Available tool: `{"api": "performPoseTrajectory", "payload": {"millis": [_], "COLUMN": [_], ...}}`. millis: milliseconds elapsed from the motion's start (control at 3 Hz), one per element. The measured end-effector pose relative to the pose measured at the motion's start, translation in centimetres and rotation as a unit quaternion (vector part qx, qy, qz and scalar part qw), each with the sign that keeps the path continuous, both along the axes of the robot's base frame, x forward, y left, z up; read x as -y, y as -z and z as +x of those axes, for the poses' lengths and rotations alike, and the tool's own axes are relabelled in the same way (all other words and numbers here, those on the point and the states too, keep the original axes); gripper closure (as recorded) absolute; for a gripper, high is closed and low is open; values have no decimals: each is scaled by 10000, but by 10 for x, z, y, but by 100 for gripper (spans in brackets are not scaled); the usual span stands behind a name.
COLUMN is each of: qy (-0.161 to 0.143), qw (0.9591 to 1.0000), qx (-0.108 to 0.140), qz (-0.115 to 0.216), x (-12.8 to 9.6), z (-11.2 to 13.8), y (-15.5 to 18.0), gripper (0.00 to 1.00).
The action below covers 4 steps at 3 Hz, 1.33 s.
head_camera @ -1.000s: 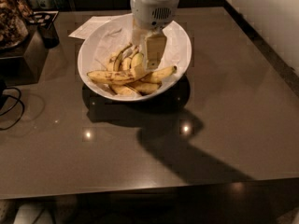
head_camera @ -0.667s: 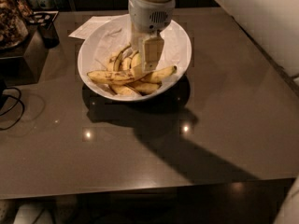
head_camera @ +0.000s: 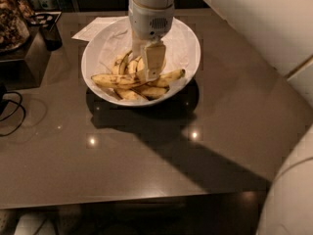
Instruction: Pick banana from white bowl
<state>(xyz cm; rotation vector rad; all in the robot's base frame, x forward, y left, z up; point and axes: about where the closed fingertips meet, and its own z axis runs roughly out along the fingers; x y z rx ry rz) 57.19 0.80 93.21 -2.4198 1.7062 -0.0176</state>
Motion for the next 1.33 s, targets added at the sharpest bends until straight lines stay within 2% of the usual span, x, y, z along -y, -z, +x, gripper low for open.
{"api": "performPoseTrajectory", "payload": {"millis": [667,1333], "qy": [-180,-154], "qw": [9997,9991], "qx": [-111,-358], "qz": [-107,-178], "x": [-12,-12], "z": [10,10], "y": [16,38], "gripper": [42,45]}}
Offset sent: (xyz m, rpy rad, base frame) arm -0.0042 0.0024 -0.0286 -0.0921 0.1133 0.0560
